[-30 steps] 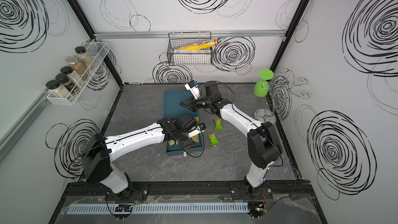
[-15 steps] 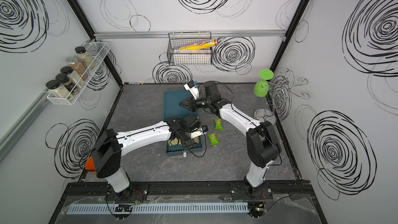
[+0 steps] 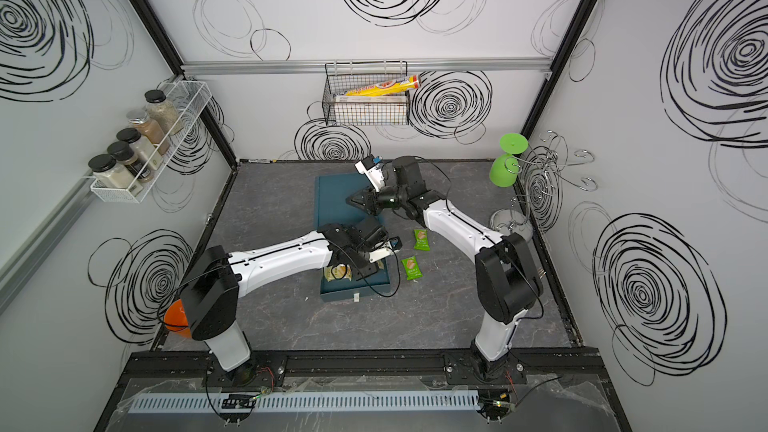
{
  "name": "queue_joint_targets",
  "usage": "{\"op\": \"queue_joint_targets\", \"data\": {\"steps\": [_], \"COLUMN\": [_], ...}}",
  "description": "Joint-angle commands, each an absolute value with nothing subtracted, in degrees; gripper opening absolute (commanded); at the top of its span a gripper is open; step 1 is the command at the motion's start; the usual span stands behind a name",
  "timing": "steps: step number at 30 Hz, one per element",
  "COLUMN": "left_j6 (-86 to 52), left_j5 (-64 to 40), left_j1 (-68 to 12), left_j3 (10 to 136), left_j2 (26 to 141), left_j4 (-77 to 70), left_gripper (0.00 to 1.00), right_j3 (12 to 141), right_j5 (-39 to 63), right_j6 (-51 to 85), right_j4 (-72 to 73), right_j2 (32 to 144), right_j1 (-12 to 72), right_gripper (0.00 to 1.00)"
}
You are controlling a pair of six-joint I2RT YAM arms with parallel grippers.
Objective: Take the cookies out of the drawer
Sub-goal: Pick up the cookie from the drawer.
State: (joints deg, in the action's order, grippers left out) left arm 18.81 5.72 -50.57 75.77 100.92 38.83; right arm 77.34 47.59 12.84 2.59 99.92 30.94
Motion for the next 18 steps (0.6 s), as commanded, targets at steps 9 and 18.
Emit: {"op": "queue_joint_targets", "data": {"steps": [9, 18], "left_j6": [17.16, 14.59], "left_j5": [8.24, 13.26], "left_j1": [-51.7, -53.32], "left_j3": [80.33, 83.7], "left_j2": [95.18, 88.92], "left_j4": [42.76, 48.71], "left_gripper": [0.37, 0.36], "right_j3": [76.1, 78.7], "right_j5": [45.88, 46.42], "right_j6": [14.24, 14.64], "right_j4": [-2.07, -2.22], "right_j2": [102.57, 103.23], "right_j1": [30.82, 30.76], "right_gripper": [0.15, 0.15]}}
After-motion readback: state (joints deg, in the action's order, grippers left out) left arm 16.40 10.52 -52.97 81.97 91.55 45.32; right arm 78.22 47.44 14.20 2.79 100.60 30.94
